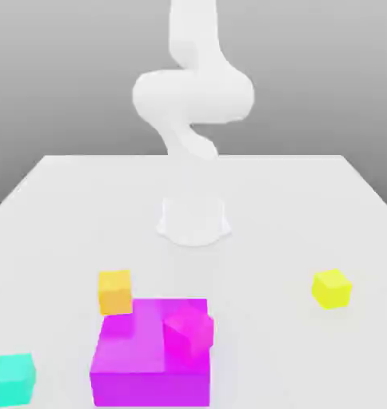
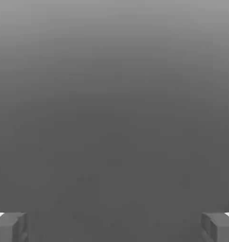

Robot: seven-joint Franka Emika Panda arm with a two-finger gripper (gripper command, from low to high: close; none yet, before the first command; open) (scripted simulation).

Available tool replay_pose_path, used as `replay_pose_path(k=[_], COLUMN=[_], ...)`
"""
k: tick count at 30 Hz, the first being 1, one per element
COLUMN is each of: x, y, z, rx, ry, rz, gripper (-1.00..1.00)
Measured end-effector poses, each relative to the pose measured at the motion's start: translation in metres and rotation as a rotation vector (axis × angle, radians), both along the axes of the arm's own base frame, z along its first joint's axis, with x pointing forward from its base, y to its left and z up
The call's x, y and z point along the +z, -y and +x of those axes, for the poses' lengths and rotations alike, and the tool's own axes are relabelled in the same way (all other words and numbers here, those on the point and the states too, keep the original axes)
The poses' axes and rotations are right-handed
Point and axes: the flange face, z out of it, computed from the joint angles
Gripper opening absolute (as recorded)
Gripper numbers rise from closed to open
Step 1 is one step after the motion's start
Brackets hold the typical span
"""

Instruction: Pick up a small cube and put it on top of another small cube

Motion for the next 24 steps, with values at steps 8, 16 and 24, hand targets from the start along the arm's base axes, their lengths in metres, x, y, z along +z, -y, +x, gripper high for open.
replay_pose_path(k=[8,16,24], x=[-0.112,-0.244,-0.388], y=[0.066,0.143,0.217], z=[0.084,0.122,0.113], rx=[-0.319,-0.655,-1.012], ry=[-0.188,-0.354,-0.507], rz=[0.158,0.303,0.434], gripper=[0.00,0.00,0.00])
